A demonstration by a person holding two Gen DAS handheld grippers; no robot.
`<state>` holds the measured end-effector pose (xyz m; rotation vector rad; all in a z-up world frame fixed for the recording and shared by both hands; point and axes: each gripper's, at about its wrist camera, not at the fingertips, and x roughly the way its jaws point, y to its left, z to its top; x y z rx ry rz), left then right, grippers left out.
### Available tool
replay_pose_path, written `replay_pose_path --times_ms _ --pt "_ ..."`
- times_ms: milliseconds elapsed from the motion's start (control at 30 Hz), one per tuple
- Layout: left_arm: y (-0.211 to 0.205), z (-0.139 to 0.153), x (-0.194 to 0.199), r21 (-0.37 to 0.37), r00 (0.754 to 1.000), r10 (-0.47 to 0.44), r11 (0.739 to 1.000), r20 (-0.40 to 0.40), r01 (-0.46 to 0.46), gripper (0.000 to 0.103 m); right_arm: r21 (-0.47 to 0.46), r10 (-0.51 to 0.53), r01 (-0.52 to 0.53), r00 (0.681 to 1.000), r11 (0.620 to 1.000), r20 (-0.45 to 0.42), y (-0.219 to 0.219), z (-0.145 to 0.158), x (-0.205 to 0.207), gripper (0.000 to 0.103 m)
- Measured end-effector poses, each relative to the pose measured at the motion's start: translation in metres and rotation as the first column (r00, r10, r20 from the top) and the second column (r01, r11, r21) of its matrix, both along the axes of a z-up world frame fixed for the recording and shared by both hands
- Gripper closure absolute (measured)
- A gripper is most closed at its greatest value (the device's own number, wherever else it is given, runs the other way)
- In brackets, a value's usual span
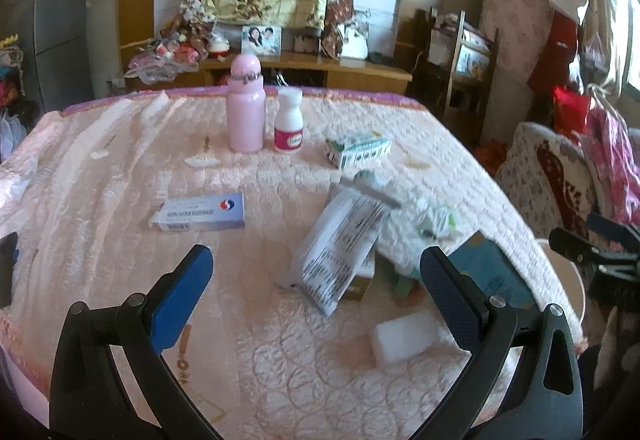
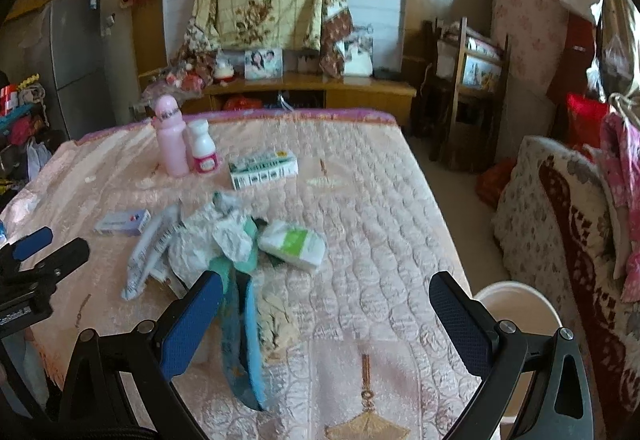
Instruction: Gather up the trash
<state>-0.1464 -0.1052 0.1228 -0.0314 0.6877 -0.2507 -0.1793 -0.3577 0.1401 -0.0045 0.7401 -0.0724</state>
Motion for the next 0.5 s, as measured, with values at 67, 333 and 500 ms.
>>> replay_pose_path --times_ms 67,333,500 --pt "0.000 -0.003 0.004 0.004 1.000 -0.020 1.000 -0.023 0.020 0.000 -0.005 0.008 -0.008 0.997 1.000 -0.078 -0.003 -0.007 0.009 0.001" --pt "-0.008 -0.020 0.044 0.025 0.986 -0.106 0.994 -0.129 0.110 0.000 0.154 0.101 -0.080 0.986 0.985 -0.135 -0.018 -0.007 0.030 0.001" --pt "-0.016 -0.031 0.068 0.046 0.976 -0.155 0.985 -0.154 0.164 0.000 0.169 0.139 -0.113 0.979 0.979 -0.152 -0.011 -0.007 0.045 0.001"
